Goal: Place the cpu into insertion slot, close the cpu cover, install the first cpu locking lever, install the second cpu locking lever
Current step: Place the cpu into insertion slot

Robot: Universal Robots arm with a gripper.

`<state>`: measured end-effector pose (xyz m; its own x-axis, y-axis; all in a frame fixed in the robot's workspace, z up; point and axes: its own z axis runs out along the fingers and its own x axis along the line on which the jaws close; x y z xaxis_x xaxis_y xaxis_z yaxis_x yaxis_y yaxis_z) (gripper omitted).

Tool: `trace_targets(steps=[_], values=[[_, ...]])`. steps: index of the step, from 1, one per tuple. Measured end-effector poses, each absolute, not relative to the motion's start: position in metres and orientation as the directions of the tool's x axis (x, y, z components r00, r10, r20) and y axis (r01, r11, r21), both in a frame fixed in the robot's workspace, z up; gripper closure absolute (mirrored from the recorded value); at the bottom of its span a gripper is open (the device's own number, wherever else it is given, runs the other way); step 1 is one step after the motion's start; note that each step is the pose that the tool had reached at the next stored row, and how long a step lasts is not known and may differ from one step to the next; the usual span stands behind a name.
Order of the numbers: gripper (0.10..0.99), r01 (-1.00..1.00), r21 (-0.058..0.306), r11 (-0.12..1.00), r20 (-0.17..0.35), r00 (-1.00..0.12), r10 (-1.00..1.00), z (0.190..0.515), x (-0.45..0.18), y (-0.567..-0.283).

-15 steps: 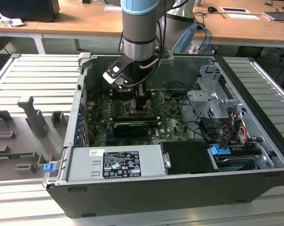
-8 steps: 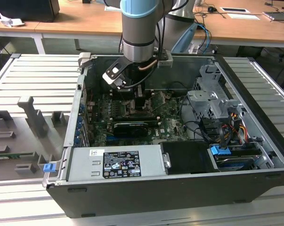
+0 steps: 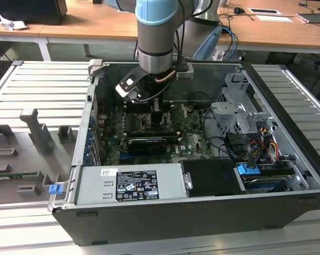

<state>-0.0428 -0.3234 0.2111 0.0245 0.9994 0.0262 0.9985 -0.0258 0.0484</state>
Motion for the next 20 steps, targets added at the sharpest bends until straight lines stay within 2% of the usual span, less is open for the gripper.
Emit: trace_targets(steps=[20], values=[[0.561, 0.999, 0.047, -0.026, 0.026, 0.025, 0.999, 0.2045, -0.0429, -0.3187]])
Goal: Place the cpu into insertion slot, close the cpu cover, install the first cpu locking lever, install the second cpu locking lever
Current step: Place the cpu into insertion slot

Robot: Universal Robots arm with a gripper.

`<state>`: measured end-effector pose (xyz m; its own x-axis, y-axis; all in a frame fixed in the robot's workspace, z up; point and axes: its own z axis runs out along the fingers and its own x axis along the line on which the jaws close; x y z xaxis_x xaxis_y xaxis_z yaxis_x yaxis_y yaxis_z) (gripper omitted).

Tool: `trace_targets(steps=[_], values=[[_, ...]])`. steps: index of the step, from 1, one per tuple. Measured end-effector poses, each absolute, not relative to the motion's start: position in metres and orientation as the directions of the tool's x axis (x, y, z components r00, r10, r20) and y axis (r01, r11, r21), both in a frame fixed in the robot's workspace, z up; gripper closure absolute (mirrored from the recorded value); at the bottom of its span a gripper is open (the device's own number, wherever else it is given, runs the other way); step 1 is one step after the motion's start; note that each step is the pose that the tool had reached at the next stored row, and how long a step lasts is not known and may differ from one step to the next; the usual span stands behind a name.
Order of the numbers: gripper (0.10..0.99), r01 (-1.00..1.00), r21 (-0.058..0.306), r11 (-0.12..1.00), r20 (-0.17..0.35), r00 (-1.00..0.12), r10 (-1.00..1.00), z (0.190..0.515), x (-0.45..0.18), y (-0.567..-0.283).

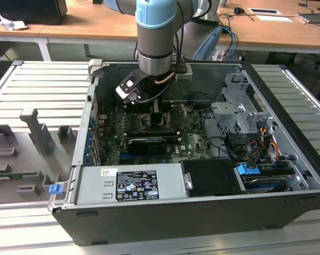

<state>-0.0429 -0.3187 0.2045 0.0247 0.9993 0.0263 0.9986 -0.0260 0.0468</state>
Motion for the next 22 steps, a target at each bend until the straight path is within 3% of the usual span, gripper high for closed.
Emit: trace_targets(steps=[17, 19, 20, 22], values=[[0.561, 0.998, 0.047, -0.034, 0.025, 0.032, 0.999, 0.2016, -0.0423, -0.3190], [0.549, 0.998, 0.047, -0.034, 0.025, 0.032, 0.999, 0.2016, -0.0423, -0.3190], [0.486, 0.998, 0.047, -0.034, 0.025, 0.032, 0.999, 0.2016, -0.0423, -0.3190], [0.486, 0.998, 0.047, -0.034, 0.025, 0.032, 0.999, 0.2017, -0.0423, -0.3189]])
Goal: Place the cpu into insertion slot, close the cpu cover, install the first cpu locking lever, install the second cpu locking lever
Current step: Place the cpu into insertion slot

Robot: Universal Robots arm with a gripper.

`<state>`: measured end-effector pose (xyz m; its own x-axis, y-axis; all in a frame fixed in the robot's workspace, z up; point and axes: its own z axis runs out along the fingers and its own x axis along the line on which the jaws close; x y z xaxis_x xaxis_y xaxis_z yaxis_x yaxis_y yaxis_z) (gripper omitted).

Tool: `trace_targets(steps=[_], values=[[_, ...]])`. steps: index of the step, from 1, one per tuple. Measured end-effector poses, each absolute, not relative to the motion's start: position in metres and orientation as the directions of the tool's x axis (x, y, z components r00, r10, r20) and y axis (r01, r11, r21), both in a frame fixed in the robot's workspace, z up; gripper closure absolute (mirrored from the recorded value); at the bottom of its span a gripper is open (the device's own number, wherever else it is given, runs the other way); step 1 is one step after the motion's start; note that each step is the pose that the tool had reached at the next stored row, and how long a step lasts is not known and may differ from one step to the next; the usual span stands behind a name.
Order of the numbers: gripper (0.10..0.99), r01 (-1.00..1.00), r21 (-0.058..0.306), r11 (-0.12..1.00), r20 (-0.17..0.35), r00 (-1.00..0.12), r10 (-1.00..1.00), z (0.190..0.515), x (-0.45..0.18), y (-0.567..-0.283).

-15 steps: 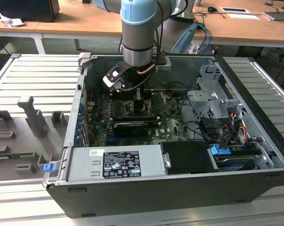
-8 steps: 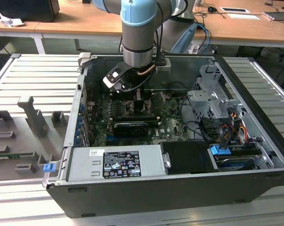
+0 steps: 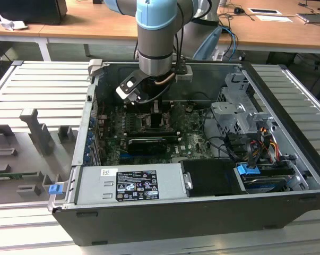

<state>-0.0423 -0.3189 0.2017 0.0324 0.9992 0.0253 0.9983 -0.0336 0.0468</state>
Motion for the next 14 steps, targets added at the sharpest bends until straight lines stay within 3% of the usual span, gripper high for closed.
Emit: trace_targets(steps=[8, 9, 10, 12, 13, 14], values=[[0.498, 0.998, 0.047, -0.033, 0.024, 0.032, 0.999, 0.212, -0.042, -0.319], [0.565, 0.998, 0.047, -0.033, 0.022, 0.032, 0.999, 0.213, -0.042, -0.319], [0.749, 0.998, 0.047, -0.033, 0.021, 0.032, 0.999, 0.214, -0.042, -0.319], [0.749, 0.998, 0.047, -0.033, 0.020, 0.032, 0.999, 0.214, -0.042, -0.319], [0.808, 0.998, 0.047, -0.033, 0.019, 0.032, 0.999, 0.215, -0.042, -0.319], [0.980, 0.998, 0.047, -0.033, 0.019, 0.032, 0.999, 0.216, -0.042, -0.319]])
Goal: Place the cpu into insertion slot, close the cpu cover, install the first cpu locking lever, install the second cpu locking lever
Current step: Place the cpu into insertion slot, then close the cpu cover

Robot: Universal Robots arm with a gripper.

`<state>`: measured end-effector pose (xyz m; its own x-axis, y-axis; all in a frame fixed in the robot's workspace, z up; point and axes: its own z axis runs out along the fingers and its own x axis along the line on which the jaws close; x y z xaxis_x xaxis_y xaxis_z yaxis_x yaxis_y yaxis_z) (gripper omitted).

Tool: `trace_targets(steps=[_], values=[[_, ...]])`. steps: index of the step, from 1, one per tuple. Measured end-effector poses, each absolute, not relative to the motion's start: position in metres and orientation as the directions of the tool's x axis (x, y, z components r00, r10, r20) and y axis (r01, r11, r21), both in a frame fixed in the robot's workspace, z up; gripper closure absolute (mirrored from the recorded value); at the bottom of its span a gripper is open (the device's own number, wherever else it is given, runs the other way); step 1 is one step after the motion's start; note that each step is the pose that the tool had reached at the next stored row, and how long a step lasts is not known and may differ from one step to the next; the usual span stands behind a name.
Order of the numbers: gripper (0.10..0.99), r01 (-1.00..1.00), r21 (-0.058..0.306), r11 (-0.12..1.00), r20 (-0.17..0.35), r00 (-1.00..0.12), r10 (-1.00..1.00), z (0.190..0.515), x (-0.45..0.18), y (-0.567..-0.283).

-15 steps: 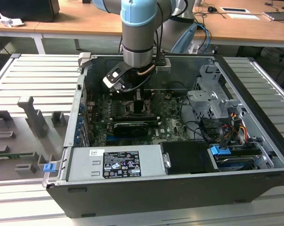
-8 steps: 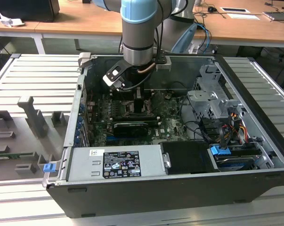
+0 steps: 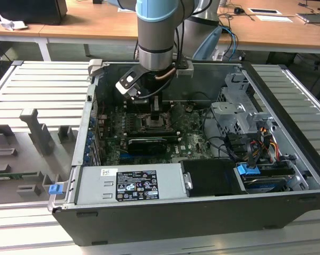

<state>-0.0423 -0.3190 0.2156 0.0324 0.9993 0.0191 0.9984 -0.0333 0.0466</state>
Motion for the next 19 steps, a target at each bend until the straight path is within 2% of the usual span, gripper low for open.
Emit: trace_targets(steps=[12, 19], values=[[0.980, 0.998, 0.047, -0.033, 0.019, 0.032, 0.999, 0.221, -0.042, -0.319], [0.980, 0.998, 0.046, -0.033, 0.016, 0.033, 0.999, 0.242, -0.042, -0.319]])
